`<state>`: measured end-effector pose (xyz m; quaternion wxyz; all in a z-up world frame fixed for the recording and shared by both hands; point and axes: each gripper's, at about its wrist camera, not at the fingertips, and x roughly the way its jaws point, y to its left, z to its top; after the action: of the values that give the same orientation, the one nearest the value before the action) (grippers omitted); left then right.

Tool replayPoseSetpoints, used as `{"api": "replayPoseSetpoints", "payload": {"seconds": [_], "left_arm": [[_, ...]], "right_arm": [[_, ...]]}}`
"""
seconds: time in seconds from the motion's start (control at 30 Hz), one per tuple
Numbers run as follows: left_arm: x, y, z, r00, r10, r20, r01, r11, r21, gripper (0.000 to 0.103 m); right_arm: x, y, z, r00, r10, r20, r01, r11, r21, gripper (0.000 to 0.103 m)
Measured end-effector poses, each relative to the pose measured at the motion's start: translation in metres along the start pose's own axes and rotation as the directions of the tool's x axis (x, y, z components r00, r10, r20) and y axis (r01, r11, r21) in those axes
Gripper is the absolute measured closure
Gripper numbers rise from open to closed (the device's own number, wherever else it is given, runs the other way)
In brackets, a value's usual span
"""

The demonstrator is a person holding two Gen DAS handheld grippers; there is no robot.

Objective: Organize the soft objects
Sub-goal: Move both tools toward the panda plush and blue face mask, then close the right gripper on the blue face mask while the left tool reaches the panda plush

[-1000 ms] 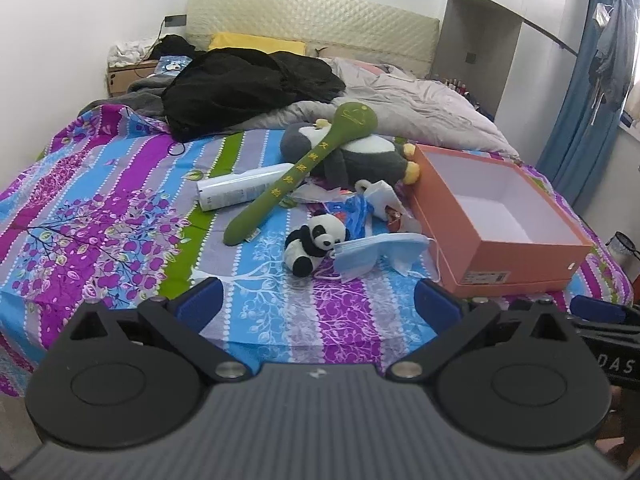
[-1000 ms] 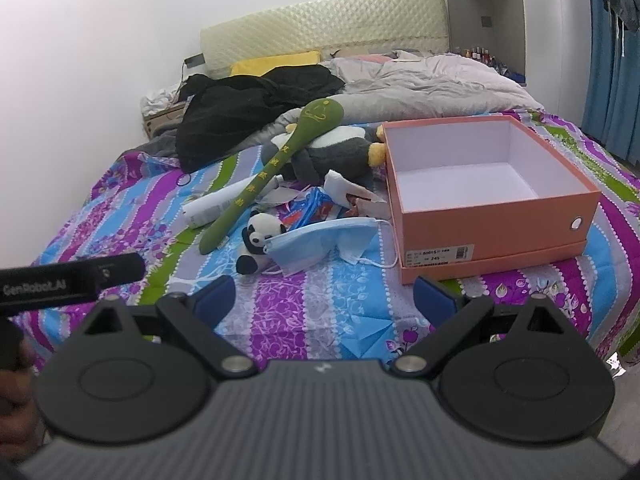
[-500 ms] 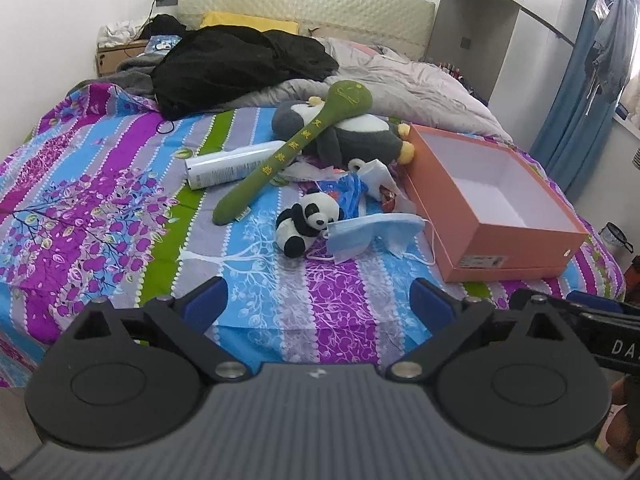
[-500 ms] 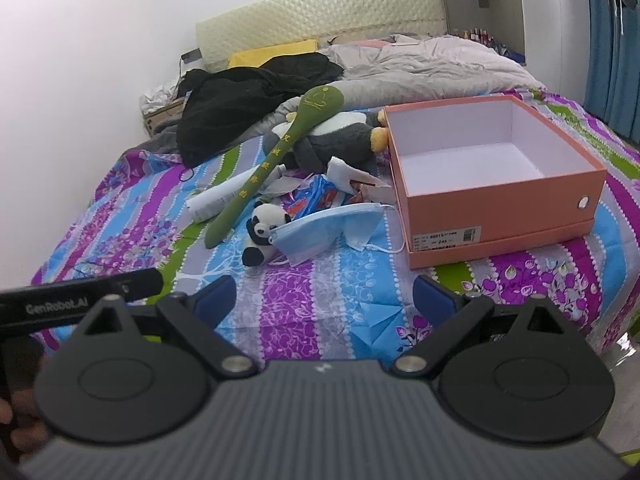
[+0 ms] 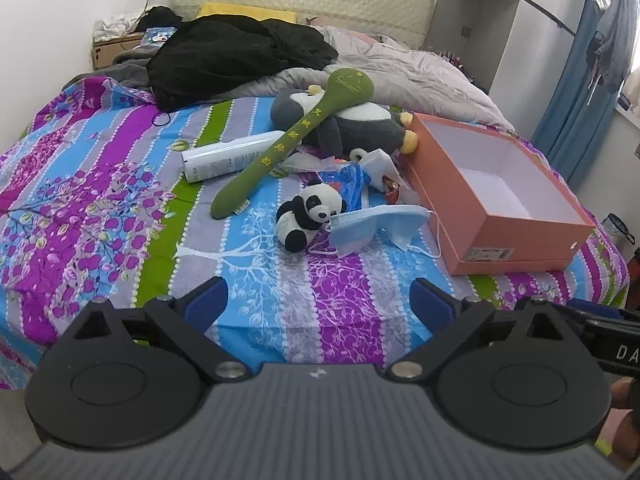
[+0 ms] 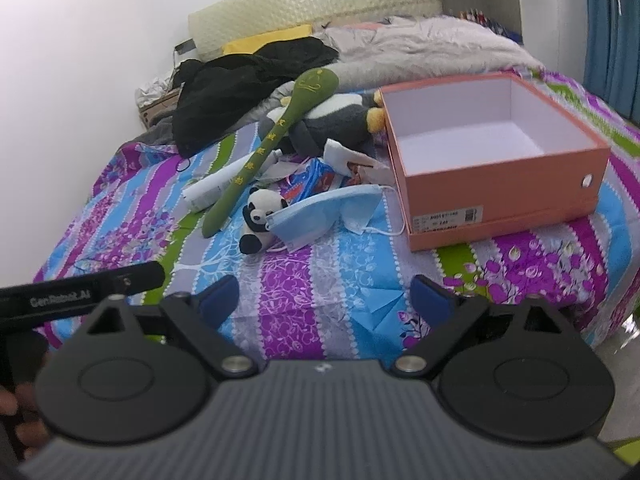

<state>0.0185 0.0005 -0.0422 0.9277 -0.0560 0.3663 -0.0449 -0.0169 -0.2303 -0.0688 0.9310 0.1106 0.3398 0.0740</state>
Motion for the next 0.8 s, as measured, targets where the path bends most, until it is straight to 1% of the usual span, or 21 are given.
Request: {"api": "replayPoseSetpoints", "payload": {"seconds": [0.07,0.13,0.23,0.37,0.43,0.63,0.7,0.8], "left_arm": [[0.012,0.004,0.004,1.0,0.007,-0.007,-0.007,1.0,0.003,0.005],[0.027,0.01,0.009,1.0,0.005,-0.017,-0.006,1.0,-0.009,0.007],[0.049,0.021,0.017,1.0,0.001,-0.027,-0.002,1.0,-0.022,0.011],[0.082,0.035,0.028,0.999,-0.005,-0.043,0.004,0.999,-0.04,0.015],[0.098,0.041,0.03,0.998,-0.008,-0.054,0.006,0.999,-0.044,0.018],[0.146,0.054,0.034,0.994,-0.026,-0.103,0.022,0.999,-0.039,0.023],[0.159,0.056,0.033,0.993,-0.031,-0.11,0.029,0.999,-0.024,0.023],[0.175,0.056,0.03,0.993,-0.023,-0.117,0.025,0.999,0.022,0.023]], "right_arm": [[0.008,-0.003,0.001,1.0,-0.011,-0.011,0.012,1.0,0.029,0.019],[0.018,-0.007,0.003,1.0,-0.004,-0.027,0.006,0.998,0.065,0.028],[0.035,-0.009,0.007,0.999,0.018,-0.04,-0.013,0.994,0.105,0.032],[0.061,-0.007,0.017,0.999,0.04,-0.025,-0.036,0.99,0.136,0.034],[0.074,-0.007,0.022,0.998,0.058,-0.022,-0.054,0.986,0.16,0.034],[0.12,-0.011,0.037,0.995,0.098,-0.026,-0.087,0.956,0.281,0.034],[0.134,-0.011,0.04,0.994,0.112,-0.016,-0.102,0.945,0.311,0.033],[0.154,-0.008,0.044,0.995,0.1,-0.031,-0.085,0.945,0.317,0.033]]}}
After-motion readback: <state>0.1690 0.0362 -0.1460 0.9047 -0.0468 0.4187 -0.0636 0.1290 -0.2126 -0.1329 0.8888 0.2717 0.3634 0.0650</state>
